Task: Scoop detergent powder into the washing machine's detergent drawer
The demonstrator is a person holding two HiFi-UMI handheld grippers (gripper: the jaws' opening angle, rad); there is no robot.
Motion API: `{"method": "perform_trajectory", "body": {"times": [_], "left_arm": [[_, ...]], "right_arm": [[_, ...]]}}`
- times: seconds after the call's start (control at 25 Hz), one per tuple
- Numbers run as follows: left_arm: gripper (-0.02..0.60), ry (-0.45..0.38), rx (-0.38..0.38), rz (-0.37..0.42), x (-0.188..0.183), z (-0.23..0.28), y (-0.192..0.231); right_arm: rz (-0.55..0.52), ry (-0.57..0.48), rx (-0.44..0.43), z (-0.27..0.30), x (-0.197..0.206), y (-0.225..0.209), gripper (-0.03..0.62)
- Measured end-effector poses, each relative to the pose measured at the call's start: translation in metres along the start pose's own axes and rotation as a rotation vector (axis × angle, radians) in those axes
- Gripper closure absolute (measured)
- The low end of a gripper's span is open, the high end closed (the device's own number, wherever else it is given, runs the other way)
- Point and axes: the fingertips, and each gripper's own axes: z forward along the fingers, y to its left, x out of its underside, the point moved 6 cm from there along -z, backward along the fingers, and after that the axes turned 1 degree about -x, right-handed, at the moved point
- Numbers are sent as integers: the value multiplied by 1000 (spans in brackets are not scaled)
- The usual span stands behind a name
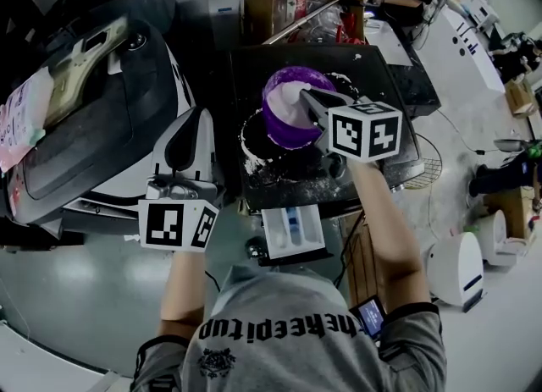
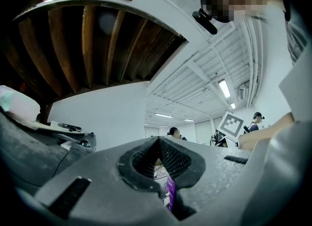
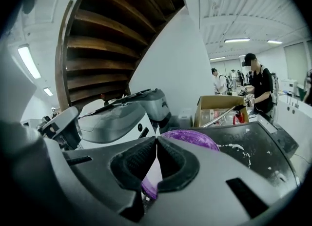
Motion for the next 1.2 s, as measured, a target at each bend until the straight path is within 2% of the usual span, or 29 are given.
{"method": "perform_trajectory", "body": {"times": [0.2,0.68,0.88,1.2], "left_arm": [[577,8,10,-1,5,0,4],[577,14,25,-2,10,3,13],[577,13,19,-4,12,3,22],[577,12,15,-8,12,5,28]], "right_arm": [[16,121,-16,24,2,-8,588],[-51,336,4,62,0,-14,588],[-41,363,-12,74,2,-11,588],[110,355,-78,73,2,-12,589]]}}
